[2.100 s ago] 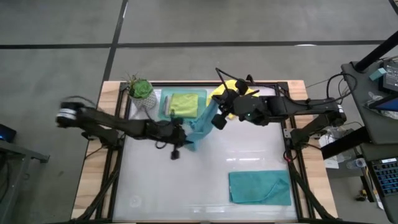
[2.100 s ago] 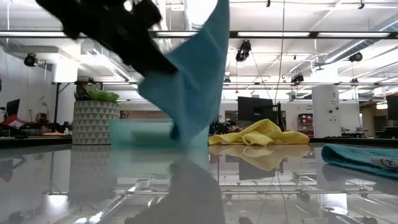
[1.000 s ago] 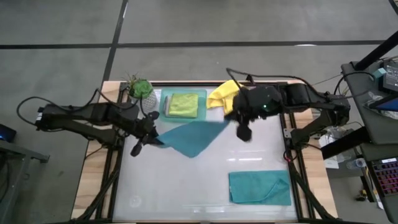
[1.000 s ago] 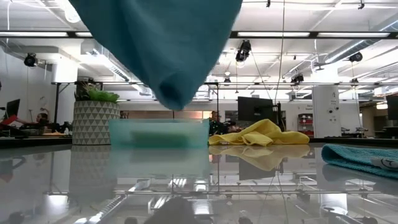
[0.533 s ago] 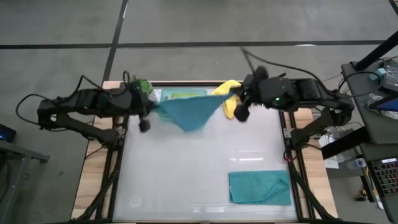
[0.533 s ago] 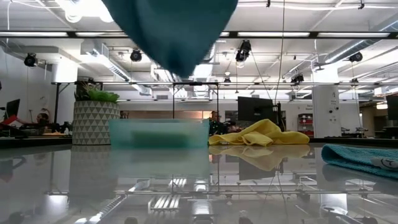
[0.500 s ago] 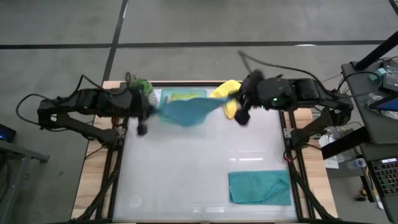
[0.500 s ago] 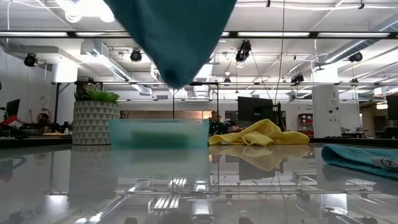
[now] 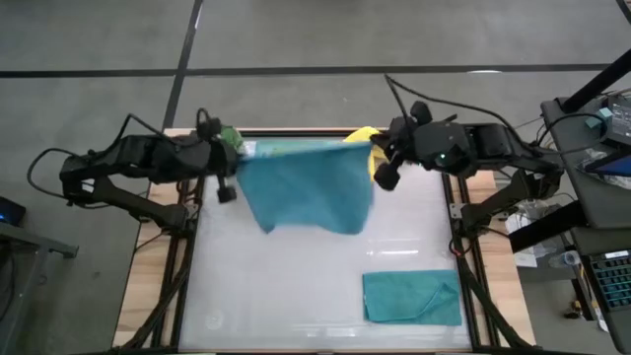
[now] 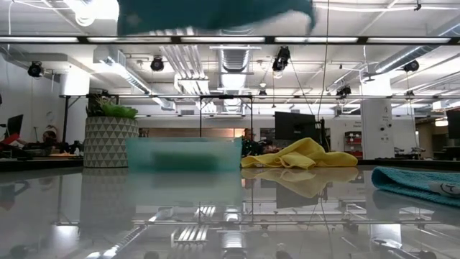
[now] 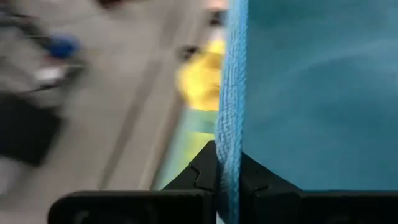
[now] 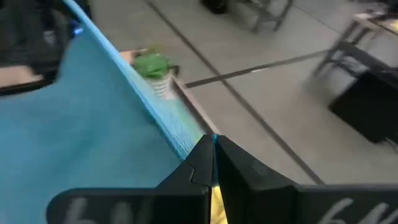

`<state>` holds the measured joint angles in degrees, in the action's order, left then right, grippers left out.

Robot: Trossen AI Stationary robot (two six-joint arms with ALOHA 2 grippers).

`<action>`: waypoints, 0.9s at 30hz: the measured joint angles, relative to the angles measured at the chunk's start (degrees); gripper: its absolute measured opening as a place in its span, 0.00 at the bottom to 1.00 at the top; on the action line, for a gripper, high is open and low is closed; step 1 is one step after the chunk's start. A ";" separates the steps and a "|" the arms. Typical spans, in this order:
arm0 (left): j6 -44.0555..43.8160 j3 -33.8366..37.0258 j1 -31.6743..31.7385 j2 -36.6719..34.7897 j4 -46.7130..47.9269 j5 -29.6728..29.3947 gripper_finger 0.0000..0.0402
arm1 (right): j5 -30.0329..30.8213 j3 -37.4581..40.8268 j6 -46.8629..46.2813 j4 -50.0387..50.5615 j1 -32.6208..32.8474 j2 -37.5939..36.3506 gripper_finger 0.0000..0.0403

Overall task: Fold microfiber towels
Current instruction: Fold the top blue microfiber towel

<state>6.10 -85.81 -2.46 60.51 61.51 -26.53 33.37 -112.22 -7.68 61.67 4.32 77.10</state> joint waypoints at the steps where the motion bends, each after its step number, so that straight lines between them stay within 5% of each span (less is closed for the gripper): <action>1: 0.47 0.11 0.10 0.19 1.05 3.89 0.00 | -2.41 0.08 0.09 0.10 0.02 0.16 0.02; 6: 2.34 1.12 0.13 1.37 4.59 29.18 0.00 | -18.90 0.91 0.07 4.03 -0.02 1.07 0.02; 8: 3.23 1.15 0.06 1.91 5.20 32.45 0.00 | -20.71 1.87 0.03 4.56 0.04 1.07 0.02; 12: 3.29 1.24 0.27 3.01 8.86 30.59 0.00 | -20.70 3.16 -0.48 7.36 -0.36 0.93 0.02; 22: 7.16 0.90 1.57 6.35 14.48 14.78 0.00 | -7.45 7.49 -2.09 5.68 -2.34 1.03 0.02; 27: 4.66 1.07 1.78 6.49 14.48 13.83 0.00 | -8.13 8.94 -4.76 5.70 -1.58 0.99 0.02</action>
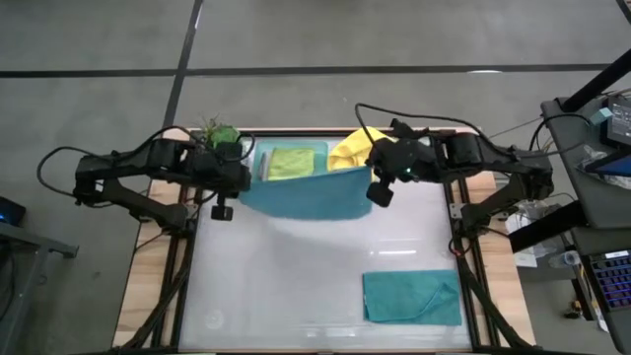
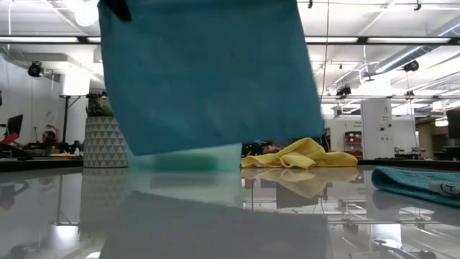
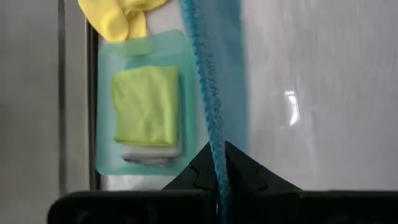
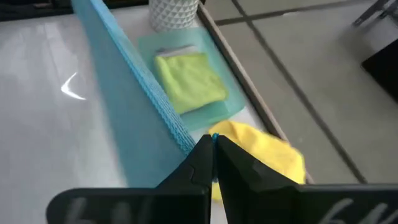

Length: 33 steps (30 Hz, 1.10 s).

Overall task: Fold microfiber towels
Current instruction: Fold the top blue microfiber towel

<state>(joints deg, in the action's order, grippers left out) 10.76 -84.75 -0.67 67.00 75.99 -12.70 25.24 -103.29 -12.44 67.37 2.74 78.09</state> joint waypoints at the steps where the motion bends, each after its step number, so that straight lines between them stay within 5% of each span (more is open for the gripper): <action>1: -1.61 0.42 -0.12 -0.01 0.05 0.02 0.00 | -0.18 0.74 -1.14 -0.01 0.49 0.00 0.02; 10: -15.17 11.91 -6.62 -0.07 -4.56 5.17 0.00 | -8.58 13.86 -11.80 -3.09 7.54 0.00 0.02; 26: -37.22 34.99 -25.85 10.43 -48.45 18.51 0.00 | -30.35 44.75 -33.29 -42.33 18.82 0.00 0.02; 33: -35.51 35.60 -25.14 15.26 -46.34 22.12 0.00 | -31.14 50.74 -37.51 -44.87 15.73 0.00 0.02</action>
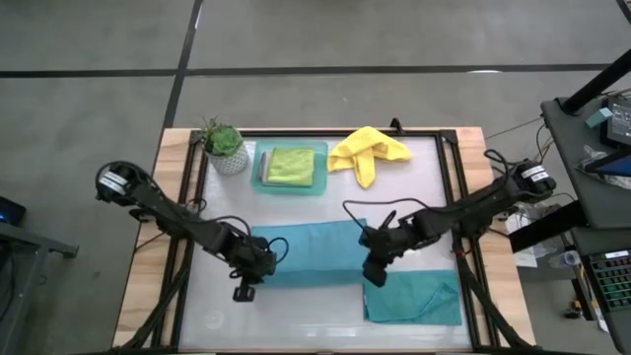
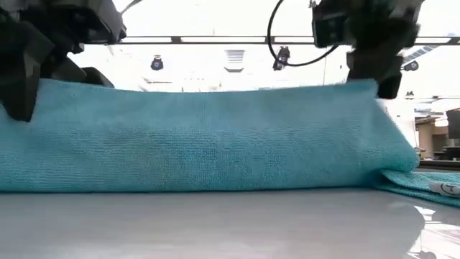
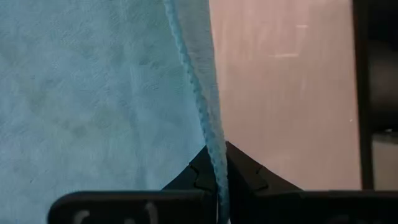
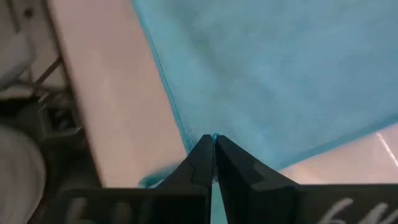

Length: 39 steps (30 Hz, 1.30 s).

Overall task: Fold microfiber towels
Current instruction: Fold the top blue microfiber towel

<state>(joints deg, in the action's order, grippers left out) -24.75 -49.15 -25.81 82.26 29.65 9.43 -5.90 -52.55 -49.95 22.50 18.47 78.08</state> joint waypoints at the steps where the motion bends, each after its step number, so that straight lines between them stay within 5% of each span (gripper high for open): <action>1: 1.02 0.00 0.41 -0.13 0.71 -0.01 0.00 | 0.48 0.20 0.08 0.09 -0.77 0.00 0.02; 18: 7.84 3.44 11.57 -1.16 7.58 -2.68 0.00 | 1.58 0.37 10.35 1.29 -13.75 0.00 0.02; 39: 16.73 4.81 20.49 -0.94 6.51 -6.20 0.00 | 4.91 0.41 10.59 1.28 -17.78 5.20 0.02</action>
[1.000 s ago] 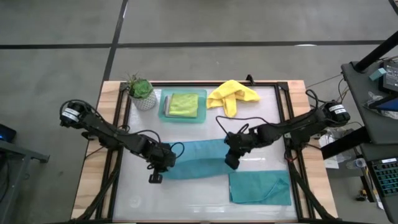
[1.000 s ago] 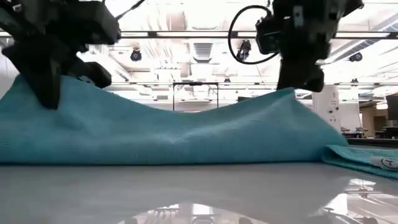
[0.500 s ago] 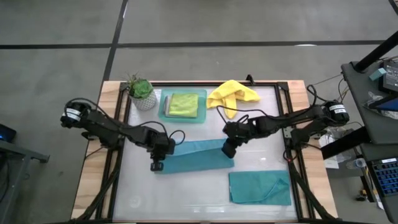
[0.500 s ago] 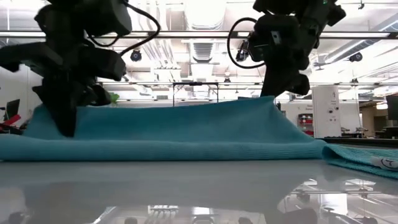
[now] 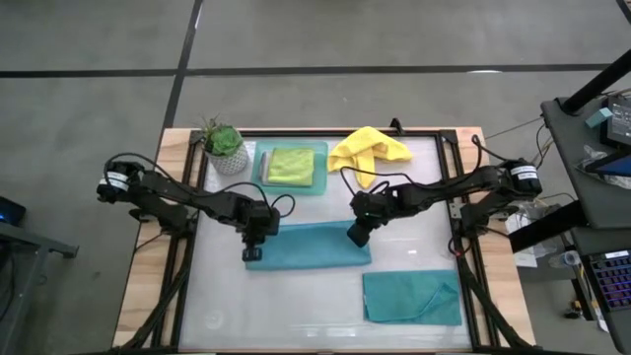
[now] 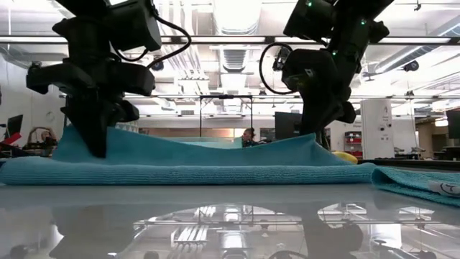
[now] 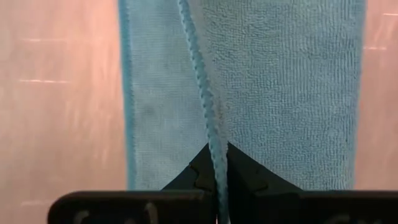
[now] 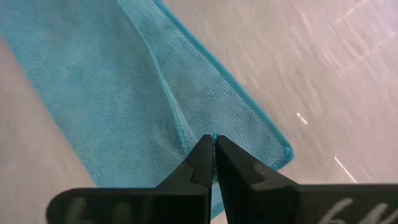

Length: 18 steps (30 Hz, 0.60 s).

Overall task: Fold microfiber towels
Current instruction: Fold the top blue microfiber towel

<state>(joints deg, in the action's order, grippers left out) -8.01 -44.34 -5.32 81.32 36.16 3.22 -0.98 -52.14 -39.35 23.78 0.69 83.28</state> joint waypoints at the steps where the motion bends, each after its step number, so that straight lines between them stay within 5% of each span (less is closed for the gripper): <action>1: 0.02 0.07 0.06 0.00 -0.22 -0.74 0.00 | 0.11 0.00 0.00 0.05 0.00 0.05 0.02; 18: 0.93 3.87 0.50 0.04 -7.26 -4.80 0.00 | 4.91 -0.20 -1.05 3.85 -1.71 -0.24 0.02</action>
<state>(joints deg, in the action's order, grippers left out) -7.08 -40.47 -4.82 81.36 28.90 -1.58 3.93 -52.34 -40.41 27.63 -1.02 83.05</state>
